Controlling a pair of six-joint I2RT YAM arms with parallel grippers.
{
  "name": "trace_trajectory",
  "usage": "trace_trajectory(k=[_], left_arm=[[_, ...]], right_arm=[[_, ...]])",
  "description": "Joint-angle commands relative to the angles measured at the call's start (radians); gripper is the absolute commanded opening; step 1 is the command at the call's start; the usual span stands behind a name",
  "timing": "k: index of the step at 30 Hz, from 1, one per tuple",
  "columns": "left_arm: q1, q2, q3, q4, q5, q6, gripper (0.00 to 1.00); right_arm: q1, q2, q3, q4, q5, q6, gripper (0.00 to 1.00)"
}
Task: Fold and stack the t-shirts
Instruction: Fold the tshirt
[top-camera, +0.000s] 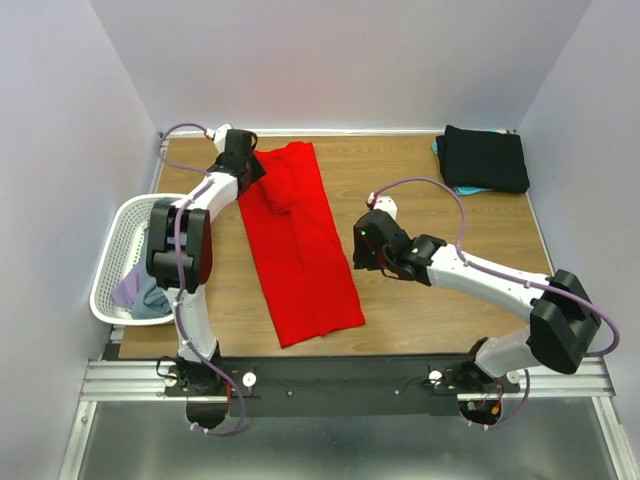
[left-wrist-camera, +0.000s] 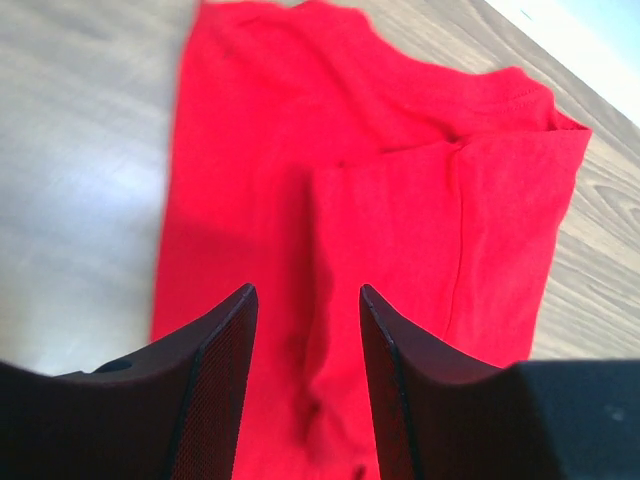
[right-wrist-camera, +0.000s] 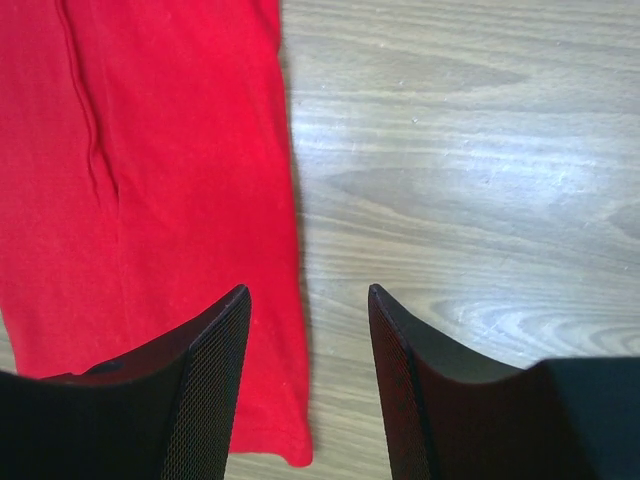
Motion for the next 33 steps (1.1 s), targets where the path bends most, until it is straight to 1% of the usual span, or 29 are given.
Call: trace_trajectory(k=[1,5,6,7,8,9,10,12,14,15,18,21,24,25,27,33], left_arm=[[-0.023,0.059,0.099,0.020,-0.027,0.107,0.53],[-0.047,0.198,0.221,-0.071,-0.078,0.118,0.53],[-0.053,0.227,0.284,-0.094,-0.088,0.118,0.52],[-0.060,0.256,0.322,-0.160,-0.119,0.110,0.53],[-0.070,0.313,0.359,-0.185,-0.121,0.107,0.52],[-0.076,0.338,0.414,-0.209,-0.127,0.098,0.51],[-0.081,0.359,0.437,-0.229,-0.151,0.095,0.51],[-0.095,0.416,0.503,-0.285,-0.156,0.084,0.46],[-0.104,0.460,0.554,-0.347,-0.159,0.076,0.45],[-0.106,0.471,0.588,-0.361,-0.148,0.076,0.42],[-0.113,0.494,0.616,-0.380,-0.110,0.081,0.42],[-0.135,0.519,0.651,-0.389,-0.076,0.133,0.41],[-0.176,0.565,0.746,-0.443,-0.036,0.184,0.41],[-0.198,0.574,0.757,-0.452,-0.018,0.191,0.41],[-0.213,0.590,0.763,-0.460,0.019,0.211,0.40],[-0.290,0.591,0.757,-0.457,0.057,0.236,0.40]], right_arm=[[-0.037,-0.022,-0.034,0.055,-0.062,-0.029,0.58],[-0.060,-0.022,-0.043,0.071,-0.088,-0.041,0.58],[-0.064,-0.024,-0.044,0.072,-0.090,-0.043,0.58],[-0.071,-0.027,-0.048,0.074,-0.090,-0.043,0.58],[-0.074,-0.028,-0.052,0.074,-0.093,-0.044,0.58],[-0.077,-0.031,-0.055,0.077,-0.096,-0.044,0.58],[-0.080,-0.039,-0.057,0.078,-0.098,-0.044,0.58],[-0.088,-0.045,-0.071,0.080,-0.102,-0.044,0.58],[-0.096,-0.060,-0.080,0.081,-0.107,-0.044,0.58],[-0.097,-0.067,-0.090,0.081,-0.108,-0.043,0.58],[-0.107,-0.088,-0.107,0.081,-0.121,-0.040,0.58],[-0.108,-0.103,-0.112,0.083,-0.134,-0.037,0.58],[-0.108,-0.117,-0.115,0.081,-0.148,-0.034,0.58],[-0.107,-0.120,-0.117,0.081,-0.150,-0.032,0.58],[-0.110,-0.134,-0.121,0.081,-0.154,-0.029,0.58],[-0.110,-0.159,-0.138,0.081,-0.168,-0.009,0.58]])
